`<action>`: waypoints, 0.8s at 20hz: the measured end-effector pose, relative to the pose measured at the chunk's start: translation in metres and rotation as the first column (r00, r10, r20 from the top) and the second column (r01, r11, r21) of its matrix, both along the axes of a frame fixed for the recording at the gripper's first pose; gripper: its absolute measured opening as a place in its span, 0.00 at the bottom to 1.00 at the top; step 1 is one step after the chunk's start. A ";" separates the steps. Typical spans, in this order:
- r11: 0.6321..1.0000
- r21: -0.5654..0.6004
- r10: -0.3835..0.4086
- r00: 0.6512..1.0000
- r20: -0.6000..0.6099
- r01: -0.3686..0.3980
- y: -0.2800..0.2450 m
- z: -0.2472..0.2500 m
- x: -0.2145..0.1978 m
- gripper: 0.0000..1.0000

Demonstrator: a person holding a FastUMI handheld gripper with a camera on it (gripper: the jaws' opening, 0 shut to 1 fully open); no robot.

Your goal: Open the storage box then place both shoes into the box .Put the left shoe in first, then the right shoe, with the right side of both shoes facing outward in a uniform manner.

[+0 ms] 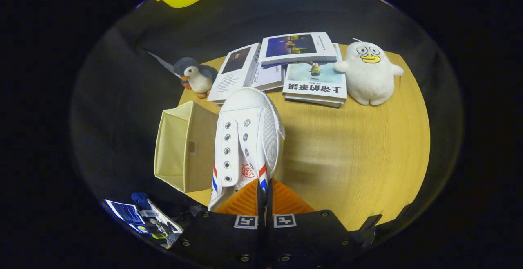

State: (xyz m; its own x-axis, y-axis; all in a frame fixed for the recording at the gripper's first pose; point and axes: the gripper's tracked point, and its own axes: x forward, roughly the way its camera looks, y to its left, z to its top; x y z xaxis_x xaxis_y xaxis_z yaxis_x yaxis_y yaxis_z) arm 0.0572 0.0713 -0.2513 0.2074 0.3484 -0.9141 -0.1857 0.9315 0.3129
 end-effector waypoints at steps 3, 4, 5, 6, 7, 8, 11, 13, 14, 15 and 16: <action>0.998 0.022 0.054 0.999 0.005 -0.054 0.032 0.008 0.003 0.00; 0.997 0.035 0.069 0.998 0.005 -0.069 0.045 0.010 0.003 0.00; 0.995 0.049 0.086 0.996 0.003 -0.086 0.058 0.012 0.004 0.00; 0.993 0.063 0.101 0.995 0.003 -0.101 0.071 0.014 0.005 0.00; 0.990 0.074 0.121 0.993 0.005 -0.121 0.084 0.016 0.006 0.00; 0.987 0.085 0.138 0.990 0.006 -0.138 0.098 0.018 0.007 0.00; 0.976 0.108 0.188 0.982 0.010 -0.188 0.135 0.024 0.011 0.00; 0.969 0.115 0.217 0.976 0.014 -0.217 0.158 0.026 0.014 0.00; 0.966 0.115 0.233 0.972 0.015 -0.233 0.168 0.026 0.015 0.00; 0.962 0.116 0.245 0.969 0.016 -0.245 0.179 0.026 0.017 0.00; 0.959 0.117 0.257 0.966 0.013 -0.257 0.190 0.025 0.017 0.00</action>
